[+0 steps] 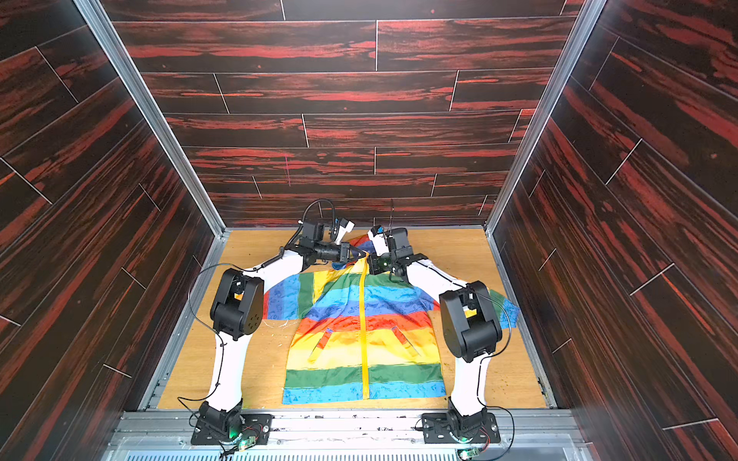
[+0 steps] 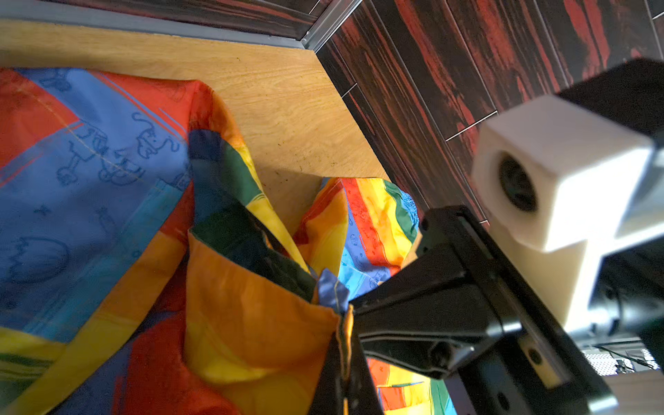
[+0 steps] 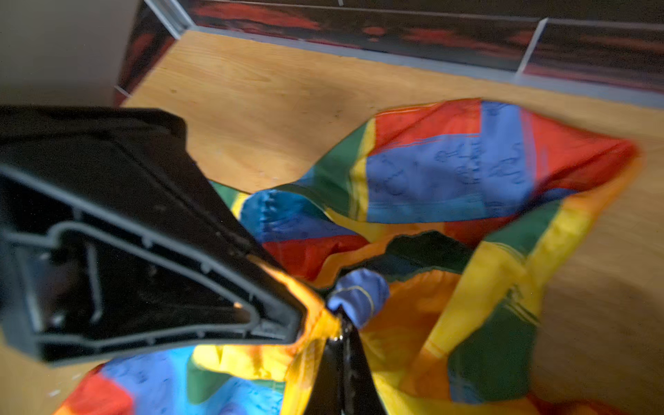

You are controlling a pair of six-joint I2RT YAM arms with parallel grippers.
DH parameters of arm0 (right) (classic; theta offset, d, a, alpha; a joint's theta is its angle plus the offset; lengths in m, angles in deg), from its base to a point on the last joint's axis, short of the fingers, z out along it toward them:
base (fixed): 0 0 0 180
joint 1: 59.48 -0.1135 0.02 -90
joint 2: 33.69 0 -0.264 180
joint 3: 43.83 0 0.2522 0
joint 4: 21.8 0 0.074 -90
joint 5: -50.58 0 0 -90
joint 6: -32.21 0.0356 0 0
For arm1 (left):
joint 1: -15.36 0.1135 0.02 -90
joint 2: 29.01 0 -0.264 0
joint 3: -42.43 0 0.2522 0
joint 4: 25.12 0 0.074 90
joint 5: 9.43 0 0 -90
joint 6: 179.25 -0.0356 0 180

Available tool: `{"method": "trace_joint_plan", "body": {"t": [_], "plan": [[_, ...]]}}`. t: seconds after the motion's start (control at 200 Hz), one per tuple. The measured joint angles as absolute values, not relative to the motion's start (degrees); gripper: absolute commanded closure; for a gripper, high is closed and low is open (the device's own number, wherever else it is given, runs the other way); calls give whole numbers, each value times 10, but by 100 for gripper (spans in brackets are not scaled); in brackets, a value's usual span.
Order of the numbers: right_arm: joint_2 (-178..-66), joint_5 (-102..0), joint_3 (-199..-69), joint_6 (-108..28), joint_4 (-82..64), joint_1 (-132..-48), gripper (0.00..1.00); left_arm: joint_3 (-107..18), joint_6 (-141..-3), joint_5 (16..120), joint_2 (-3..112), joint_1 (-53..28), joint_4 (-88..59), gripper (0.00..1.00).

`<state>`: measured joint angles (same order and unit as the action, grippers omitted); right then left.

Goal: Unzip the jacket
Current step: Unzip the zipper on the jacket.

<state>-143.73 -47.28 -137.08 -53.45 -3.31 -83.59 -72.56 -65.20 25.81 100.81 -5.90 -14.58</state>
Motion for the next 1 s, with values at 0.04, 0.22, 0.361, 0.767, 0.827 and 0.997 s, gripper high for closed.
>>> {"method": "trace_joint_plan", "body": {"t": [0.04, 0.22, 0.361, 0.767, 0.827, 0.997], "plan": [[-1433, -464, -1367, -538, -32, -837, 100, -726, -650, 259, 1008, -60, -146, 100], [-1422, -426, -1353, -556, -30, -849, 100, -724, -631, 261, 1008, -62, -153, 100], [-1413, -402, -1338, -568, -36, -857, 100, -705, -588, 259, 1008, -62, -193, 100], [-1413, -362, -1324, -635, -50, -877, 100, -687, -499, 255, 1008, -54, -274, 100], [-1413, -353, -1317, -653, -50, -881, 100, -687, -488, 251, 1008, -50, -287, 100], [-1413, -337, -1307, -704, -46, -884, 100, -687, -473, 246, 1008, -46, -313, 100]]}}
